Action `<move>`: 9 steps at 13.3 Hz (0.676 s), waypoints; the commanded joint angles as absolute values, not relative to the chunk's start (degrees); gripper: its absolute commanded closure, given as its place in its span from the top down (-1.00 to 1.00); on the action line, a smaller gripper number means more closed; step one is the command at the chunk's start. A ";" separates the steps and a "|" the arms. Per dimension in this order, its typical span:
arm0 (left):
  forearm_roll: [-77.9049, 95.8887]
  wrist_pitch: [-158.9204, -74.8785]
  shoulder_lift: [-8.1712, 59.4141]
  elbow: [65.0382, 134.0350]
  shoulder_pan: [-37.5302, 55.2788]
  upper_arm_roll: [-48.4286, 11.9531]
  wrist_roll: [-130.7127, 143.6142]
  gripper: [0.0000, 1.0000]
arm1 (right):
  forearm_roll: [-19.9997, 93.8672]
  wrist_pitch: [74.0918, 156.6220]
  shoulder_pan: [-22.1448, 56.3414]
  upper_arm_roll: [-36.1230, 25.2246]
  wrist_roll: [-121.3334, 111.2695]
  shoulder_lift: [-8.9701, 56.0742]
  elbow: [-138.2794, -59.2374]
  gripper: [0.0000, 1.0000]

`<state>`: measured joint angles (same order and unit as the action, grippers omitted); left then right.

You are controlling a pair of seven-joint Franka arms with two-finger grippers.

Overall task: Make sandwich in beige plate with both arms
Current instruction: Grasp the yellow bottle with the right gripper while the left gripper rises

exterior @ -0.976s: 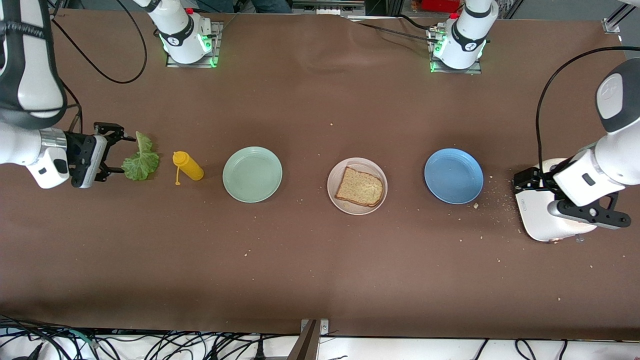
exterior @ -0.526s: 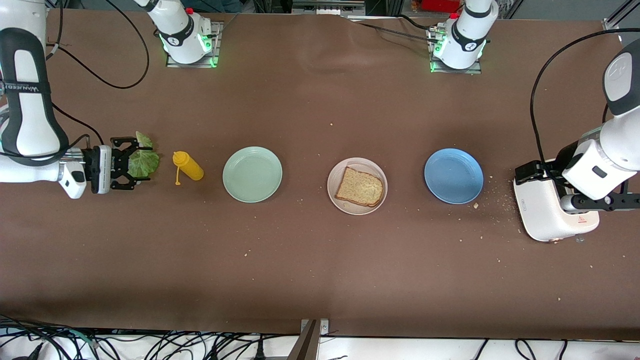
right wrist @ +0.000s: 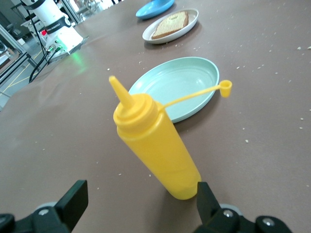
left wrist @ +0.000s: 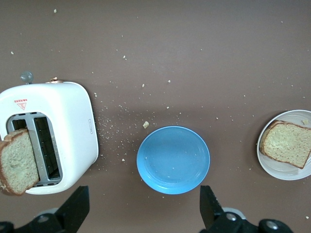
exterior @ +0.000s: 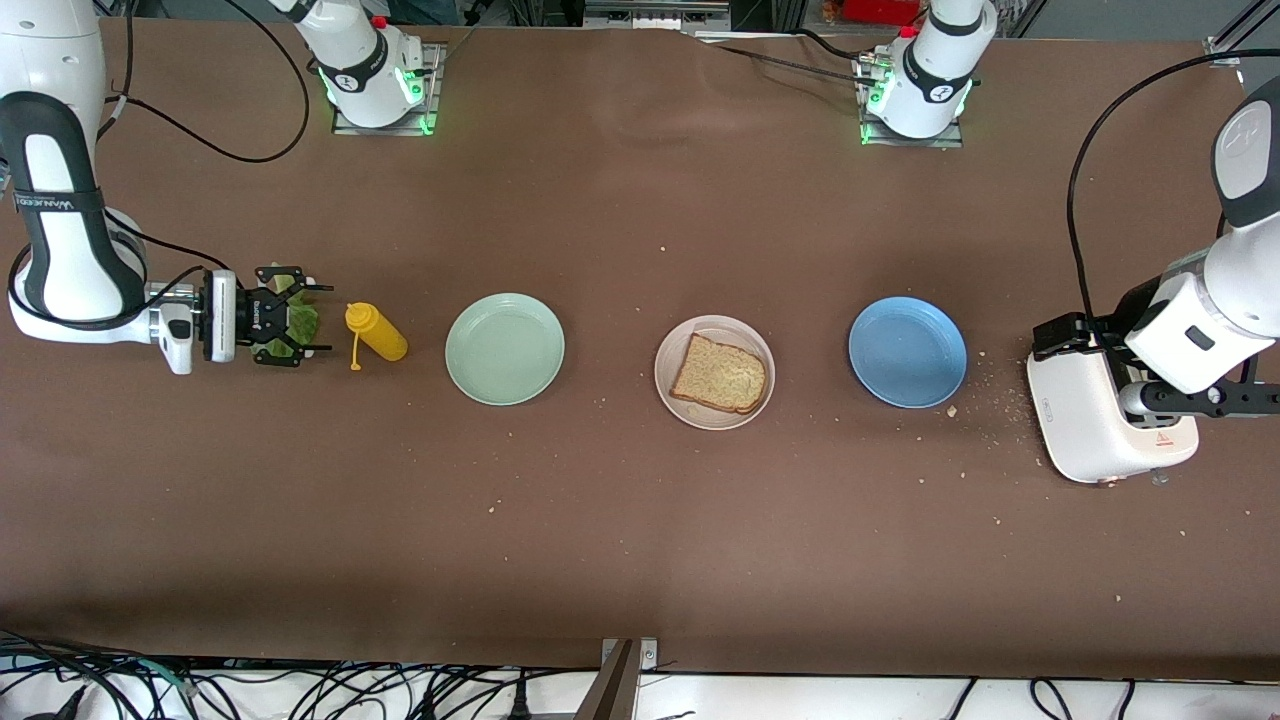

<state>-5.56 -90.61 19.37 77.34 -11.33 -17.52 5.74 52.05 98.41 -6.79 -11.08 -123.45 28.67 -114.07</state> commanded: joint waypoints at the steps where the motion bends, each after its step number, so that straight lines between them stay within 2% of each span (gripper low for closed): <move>1: -5.55 -90.52 16.98 78.30 -10.56 -17.49 5.10 1.00 | 56.33 98.26 -8.26 -10.81 -129.97 30.57 -114.61 0.98; 3: -5.01 -90.70 15.13 79.62 -7.57 -15.57 4.66 1.00 | 59.31 98.09 -8.35 -10.72 -136.55 33.21 -114.61 0.98; 4: -4.14 -90.96 13.12 81.80 -4.60 -12.42 4.57 1.00 | 60.72 97.91 -8.35 -10.55 -138.15 34.44 -114.61 0.98; 7: 2.90 -100.77 5.30 94.08 -0.63 -5.37 -3.05 1.00 | 62.49 97.39 -8.35 -10.37 -138.96 35.42 -114.26 0.98; 9: 2.99 -103.09 2.99 97.20 1.31 -3.79 -2.90 1.00 | 62.58 97.29 -8.09 -10.28 -138.96 35.51 -114.43 0.98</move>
<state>1.50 -99.68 8.55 89.90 -1.06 -6.20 -0.88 61.35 98.15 -7.86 -10.60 -137.89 35.63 -114.47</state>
